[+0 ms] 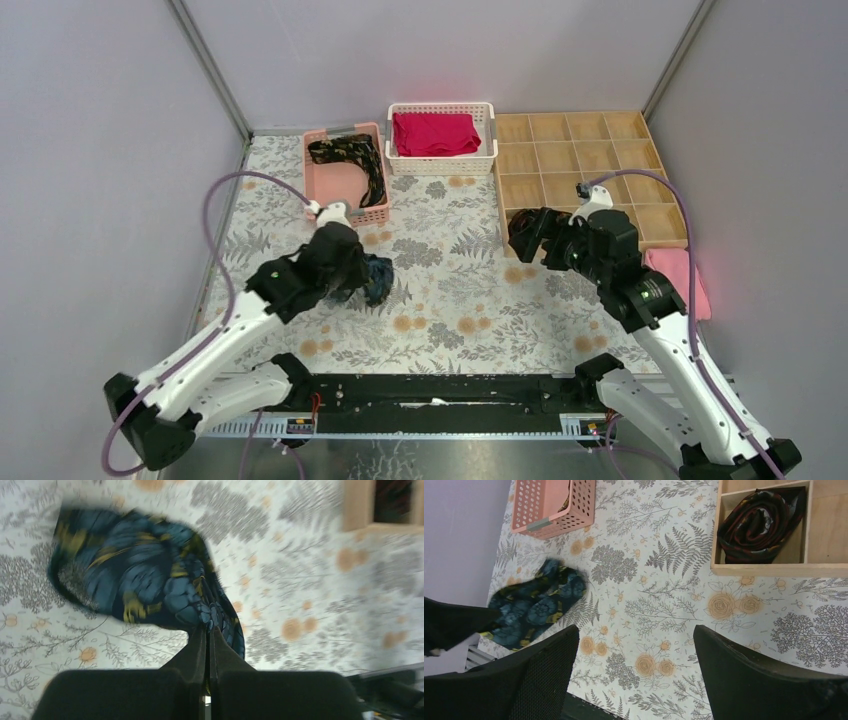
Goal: Roll the ties
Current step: Place the tie at the center of the board.
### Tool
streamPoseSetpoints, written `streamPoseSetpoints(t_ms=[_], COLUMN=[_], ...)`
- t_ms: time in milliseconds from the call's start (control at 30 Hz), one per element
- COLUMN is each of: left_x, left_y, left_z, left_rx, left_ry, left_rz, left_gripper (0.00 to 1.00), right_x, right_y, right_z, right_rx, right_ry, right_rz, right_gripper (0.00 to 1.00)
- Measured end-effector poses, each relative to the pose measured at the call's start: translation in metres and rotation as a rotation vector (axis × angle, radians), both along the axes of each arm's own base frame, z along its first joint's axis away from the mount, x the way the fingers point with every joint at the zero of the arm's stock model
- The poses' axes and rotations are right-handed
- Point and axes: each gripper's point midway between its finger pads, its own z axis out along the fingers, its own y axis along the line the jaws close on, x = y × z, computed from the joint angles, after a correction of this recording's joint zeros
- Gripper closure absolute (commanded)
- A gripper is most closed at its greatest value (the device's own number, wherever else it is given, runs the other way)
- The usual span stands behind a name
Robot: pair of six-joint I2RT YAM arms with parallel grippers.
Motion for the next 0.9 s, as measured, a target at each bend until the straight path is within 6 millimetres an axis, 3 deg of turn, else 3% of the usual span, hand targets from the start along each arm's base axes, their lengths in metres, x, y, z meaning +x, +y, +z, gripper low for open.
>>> streamPoseSetpoints(t_ms=[33, 100, 233, 433, 567, 667, 700, 767, 833, 900], left_x=[-0.002, 0.0, 0.024, 0.062, 0.085, 0.101, 0.105, 0.111, 0.115, 0.117], left_y=[-0.001, -0.006, -0.039, -0.121, -0.164, -0.179, -0.181, -0.18, -0.175, -0.169], left_z=[-0.027, -0.043, -0.045, -0.06, -0.086, -0.109, -0.115, -0.123, -0.119, -0.1], left_rx=[0.046, 0.084, 0.098, 0.142, 0.186, 0.235, 0.253, 0.292, 0.317, 0.313], left_ry=[0.062, 0.096, 0.07, 0.046, 0.05, 0.044, 0.039, 0.028, 0.006, -0.044], left_rz=[-0.012, -0.027, -0.092, -0.236, -0.297, -0.32, -0.321, -0.319, -0.313, -0.292], left_gripper=[1.0, 1.0, 1.0, 0.97, 0.49, 0.39, 0.24, 0.08, 0.01, 0.01], right_x=[-0.001, -0.001, 0.003, 0.016, 0.024, 0.028, 0.029, 0.033, 0.035, 0.038], right_y=[-0.001, -0.002, -0.001, 0.001, -0.001, -0.005, -0.006, -0.007, -0.007, -0.006], right_z=[0.001, 0.002, -0.004, -0.031, -0.042, -0.044, -0.044, -0.045, -0.048, -0.054], right_rx=[-0.001, -0.003, -0.012, -0.056, -0.089, -0.109, -0.113, -0.121, -0.129, -0.138], right_ry=[-0.005, -0.01, 0.01, 0.077, 0.094, 0.085, 0.083, 0.077, 0.078, 0.087], right_rz=[-0.005, -0.009, -0.01, -0.022, -0.039, -0.062, -0.066, -0.073, -0.075, -0.071], right_gripper=[0.08, 0.08, 0.08, 0.06, 0.03, 0.02, 0.01, 0.0, 0.0, 0.0])
